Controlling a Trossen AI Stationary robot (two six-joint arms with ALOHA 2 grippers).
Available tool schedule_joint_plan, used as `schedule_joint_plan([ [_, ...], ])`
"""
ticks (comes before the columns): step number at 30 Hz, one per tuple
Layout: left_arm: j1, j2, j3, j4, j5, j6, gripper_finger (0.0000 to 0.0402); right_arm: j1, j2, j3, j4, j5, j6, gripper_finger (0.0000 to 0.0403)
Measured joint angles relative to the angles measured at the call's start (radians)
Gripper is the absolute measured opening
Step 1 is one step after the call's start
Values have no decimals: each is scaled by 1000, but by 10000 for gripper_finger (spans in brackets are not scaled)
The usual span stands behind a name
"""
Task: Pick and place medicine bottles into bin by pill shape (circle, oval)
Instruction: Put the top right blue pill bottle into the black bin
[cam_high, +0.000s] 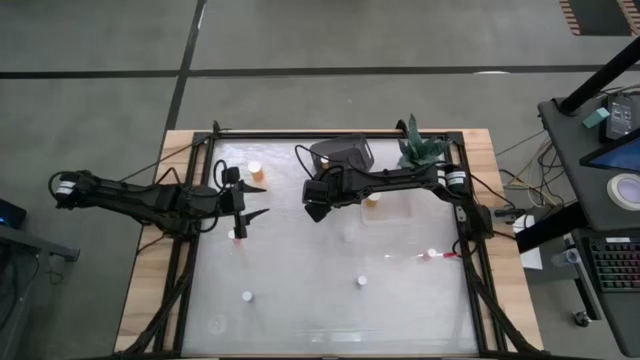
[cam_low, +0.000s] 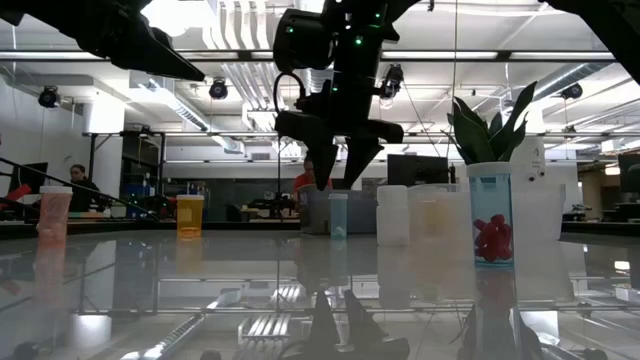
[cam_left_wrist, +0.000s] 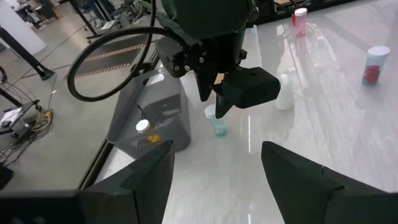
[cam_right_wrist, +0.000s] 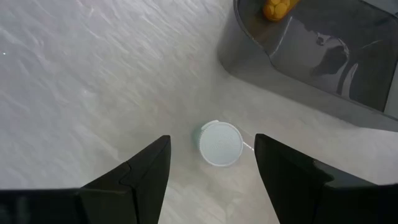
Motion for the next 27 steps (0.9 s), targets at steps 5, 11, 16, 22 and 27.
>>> schedule_joint_plan([
  [5,0,4,0,2,0,0,226,0,0,-21,29,1,0,223],
  [11,0,3,0,4,0,1,226,-2,0,-75,87,1,0,223],
  [16,0,4,0,5,0,0,226,-2,0,-100,120,34,-3,223],
  [22,0,4,0,6,0,1,226,-2,-1,-100,122,36,-5,206],
  [27,0,4,0,6,0,2,226,-2,-1,-100,122,34,-6,159],
])
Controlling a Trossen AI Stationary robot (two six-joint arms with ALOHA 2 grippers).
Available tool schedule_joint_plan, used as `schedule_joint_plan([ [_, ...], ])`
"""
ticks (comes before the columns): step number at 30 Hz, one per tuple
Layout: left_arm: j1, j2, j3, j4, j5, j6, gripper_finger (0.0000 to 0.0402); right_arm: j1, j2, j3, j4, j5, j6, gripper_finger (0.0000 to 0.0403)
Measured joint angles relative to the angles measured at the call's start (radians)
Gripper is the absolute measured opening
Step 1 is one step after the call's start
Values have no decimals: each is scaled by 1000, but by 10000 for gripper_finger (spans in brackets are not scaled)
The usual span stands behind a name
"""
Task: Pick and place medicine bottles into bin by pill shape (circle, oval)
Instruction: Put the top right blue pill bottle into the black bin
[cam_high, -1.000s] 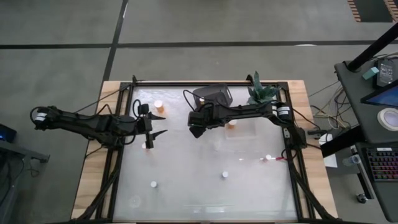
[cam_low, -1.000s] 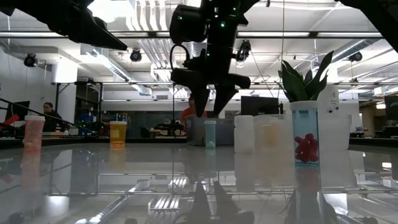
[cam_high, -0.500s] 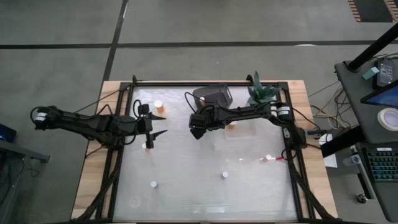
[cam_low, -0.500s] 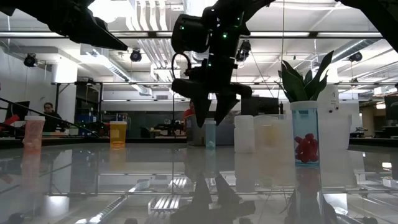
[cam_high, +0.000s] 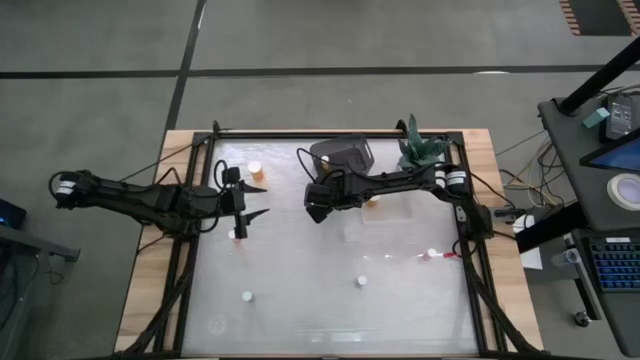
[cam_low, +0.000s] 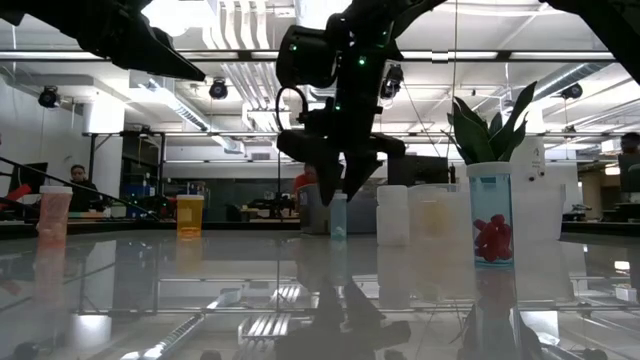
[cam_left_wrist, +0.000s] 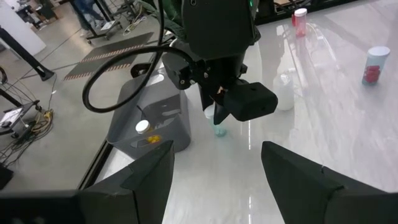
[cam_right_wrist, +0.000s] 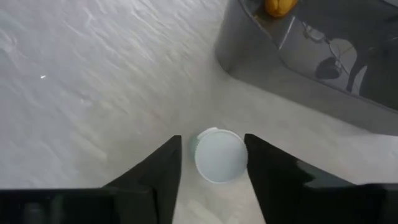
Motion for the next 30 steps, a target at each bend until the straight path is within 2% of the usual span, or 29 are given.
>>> schedule_joint_plan([
  [7,0,0,0,0,0,6,226,0,0,0,0,0,-1,105],
  [16,0,-1,0,0,0,6,226,0,-15,5,-7,-33,-33,121],
  [19,0,-1,0,0,0,6,226,3,-50,21,9,-94,-84,116],
  [23,0,-1,0,3,0,6,226,5,-121,39,56,-108,-169,113],
  [30,0,-1,0,22,0,8,226,-96,-204,43,116,-95,-283,113],
])
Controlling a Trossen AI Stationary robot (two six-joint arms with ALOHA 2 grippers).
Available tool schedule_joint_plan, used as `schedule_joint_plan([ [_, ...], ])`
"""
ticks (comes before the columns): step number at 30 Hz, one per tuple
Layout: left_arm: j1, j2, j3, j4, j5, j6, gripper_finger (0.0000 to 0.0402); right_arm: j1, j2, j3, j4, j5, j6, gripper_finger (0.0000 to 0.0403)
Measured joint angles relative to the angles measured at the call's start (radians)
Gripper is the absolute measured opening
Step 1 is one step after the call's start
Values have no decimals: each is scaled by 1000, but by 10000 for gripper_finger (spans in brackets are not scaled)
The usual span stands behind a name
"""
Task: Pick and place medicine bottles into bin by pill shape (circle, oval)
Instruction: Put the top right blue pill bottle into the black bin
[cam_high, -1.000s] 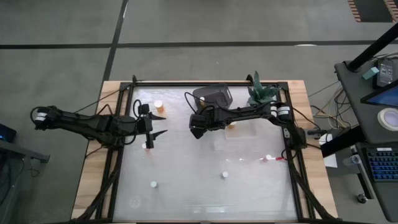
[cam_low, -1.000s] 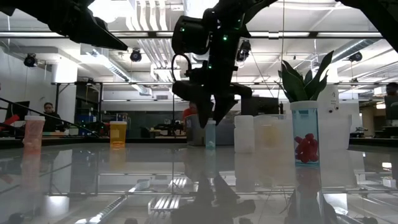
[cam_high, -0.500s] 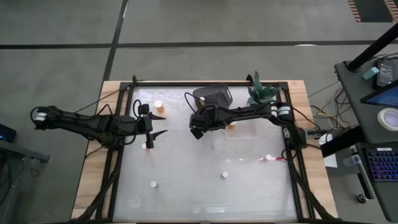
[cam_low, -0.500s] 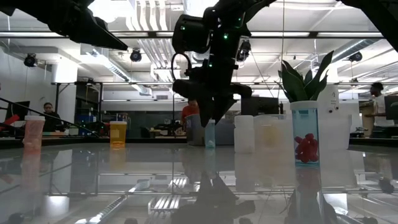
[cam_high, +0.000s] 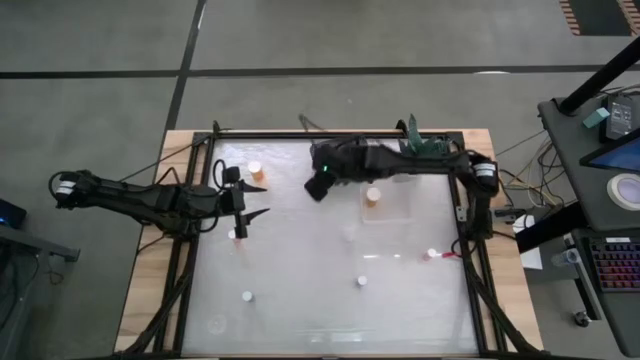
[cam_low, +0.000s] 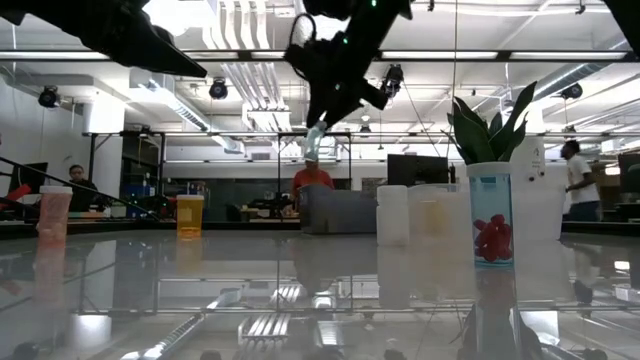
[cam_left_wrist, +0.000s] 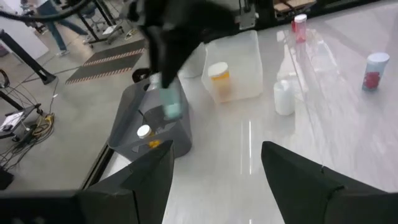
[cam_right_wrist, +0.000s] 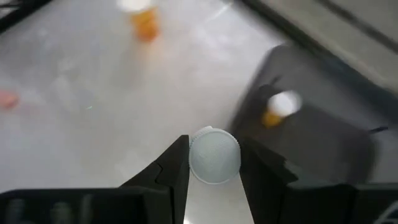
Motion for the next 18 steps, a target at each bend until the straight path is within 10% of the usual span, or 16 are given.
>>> schedule_joint_plan([
  [18,0,5,0,7,0,18,226,-276,120,-9,7,30,-69,113],
])
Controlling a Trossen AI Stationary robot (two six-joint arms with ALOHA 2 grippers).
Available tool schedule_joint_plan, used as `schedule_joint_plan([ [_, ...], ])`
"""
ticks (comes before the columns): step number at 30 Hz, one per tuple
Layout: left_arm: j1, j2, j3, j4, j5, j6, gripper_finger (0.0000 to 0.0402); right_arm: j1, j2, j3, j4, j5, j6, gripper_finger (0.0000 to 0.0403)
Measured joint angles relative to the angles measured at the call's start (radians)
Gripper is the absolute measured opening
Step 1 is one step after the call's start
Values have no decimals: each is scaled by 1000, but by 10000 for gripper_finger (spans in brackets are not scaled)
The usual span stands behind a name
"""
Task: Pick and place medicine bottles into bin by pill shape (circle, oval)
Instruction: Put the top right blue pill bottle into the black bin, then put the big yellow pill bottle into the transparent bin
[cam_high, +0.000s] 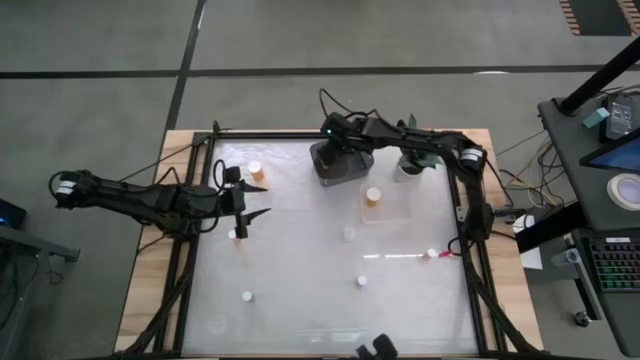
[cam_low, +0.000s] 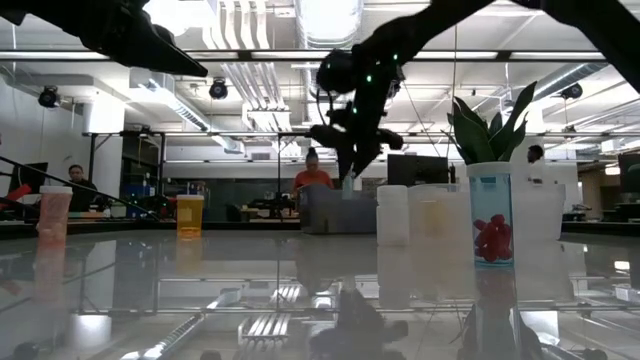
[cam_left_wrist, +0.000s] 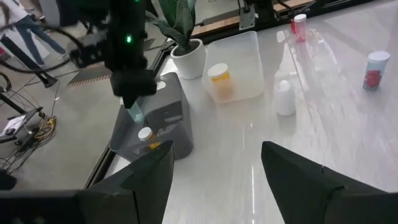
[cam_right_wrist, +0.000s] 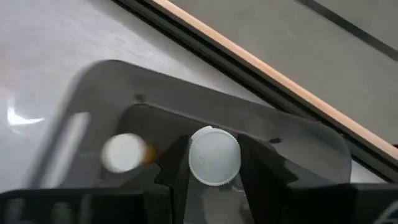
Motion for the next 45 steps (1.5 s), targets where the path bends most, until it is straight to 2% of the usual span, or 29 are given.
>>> schedule_joint_plan([
  [7,0,0,0,-1,0,1,226,-16,55,-1,-36,56,2,113],
  [20,0,2,0,6,-8,7,226,-16,83,-6,-45,57,1,114],
  [34,0,2,0,22,-8,8,226,-16,81,-6,-45,57,1,191],
  [45,0,2,0,25,-8,23,226,39,-28,-1,-95,57,41,198],
])
